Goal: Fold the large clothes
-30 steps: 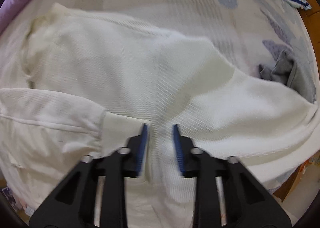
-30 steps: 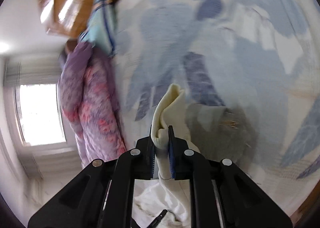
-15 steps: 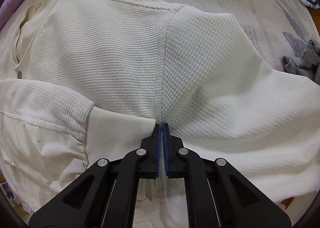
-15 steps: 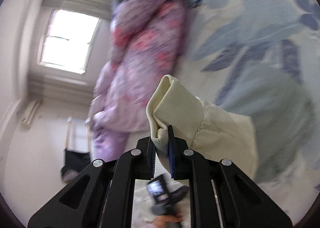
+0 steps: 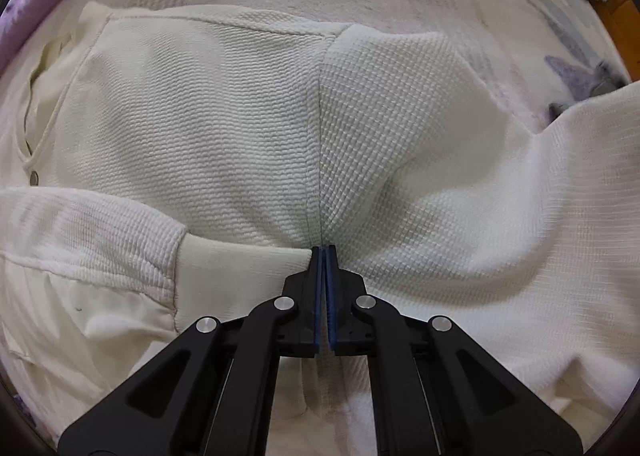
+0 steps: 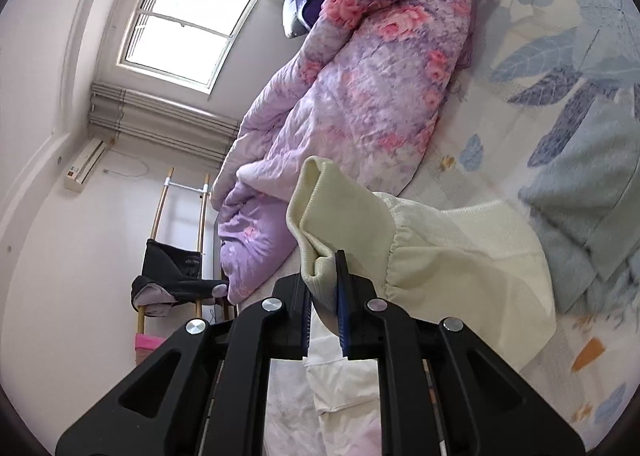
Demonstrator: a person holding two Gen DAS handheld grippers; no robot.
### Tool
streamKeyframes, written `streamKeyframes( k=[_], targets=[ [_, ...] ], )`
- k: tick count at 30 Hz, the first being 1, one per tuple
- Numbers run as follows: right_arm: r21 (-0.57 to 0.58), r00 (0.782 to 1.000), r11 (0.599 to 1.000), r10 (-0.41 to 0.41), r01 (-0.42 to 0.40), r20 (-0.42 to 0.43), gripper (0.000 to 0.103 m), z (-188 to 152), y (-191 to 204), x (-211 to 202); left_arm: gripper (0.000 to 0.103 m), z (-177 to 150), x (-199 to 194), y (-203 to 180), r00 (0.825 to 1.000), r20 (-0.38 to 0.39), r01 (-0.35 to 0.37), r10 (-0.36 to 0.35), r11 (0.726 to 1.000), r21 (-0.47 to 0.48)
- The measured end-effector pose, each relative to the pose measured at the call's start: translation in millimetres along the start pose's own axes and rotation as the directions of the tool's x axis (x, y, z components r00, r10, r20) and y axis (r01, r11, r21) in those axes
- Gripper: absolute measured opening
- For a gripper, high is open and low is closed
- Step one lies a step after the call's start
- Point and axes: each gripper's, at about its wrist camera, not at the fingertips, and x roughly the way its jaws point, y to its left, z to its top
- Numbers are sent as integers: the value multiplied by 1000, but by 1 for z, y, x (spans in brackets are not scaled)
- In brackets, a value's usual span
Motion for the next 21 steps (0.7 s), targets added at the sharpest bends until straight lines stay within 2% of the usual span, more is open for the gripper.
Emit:
streamKeyframes(
  k=[2, 5, 6, 9, 13, 15, 17, 21],
  targets=[
    [-40, 999, 999, -36, 36, -3, 10, -14, 18, 3, 5, 2, -16, 12, 999, -22, 39, -39, 999, -3],
    [-51, 999, 998, -32, 30, -27, 10, -36, 38, 20, 5, -7, -75, 32, 998, 41, -54, 50, 994, 91],
    [-36, 999, 999, -3, 1, -36, 10, -45, 43, 29, 5, -9, -94, 44, 997, 65, -54, 48, 995, 85],
    [-19, 997, 1000, 19, -21, -77, 10, -69, 59, 56, 5, -13, -147, 88, 993, 111, -41, 40, 999, 11],
    [-40, 991, 999, 28, -34, -134, 10, -99, 83, 96, 6, -28, -200, 144, 982, 174, -63, 73, 996, -63],
    [-55, 987, 998, 11, -20, -160, 10, -113, 93, 117, 12, -35, -221, 171, 977, 191, -72, 92, 991, -110],
    [-59, 981, 998, 10, -21, -194, 10, -128, 100, 140, 13, -42, -241, 204, 973, 215, -55, 87, 987, -150],
    [-88, 965, 996, -21, -2, -262, 10, -159, 112, 188, 21, -53, -260, 253, 963, 239, -77, 127, 976, -205]
  ],
)
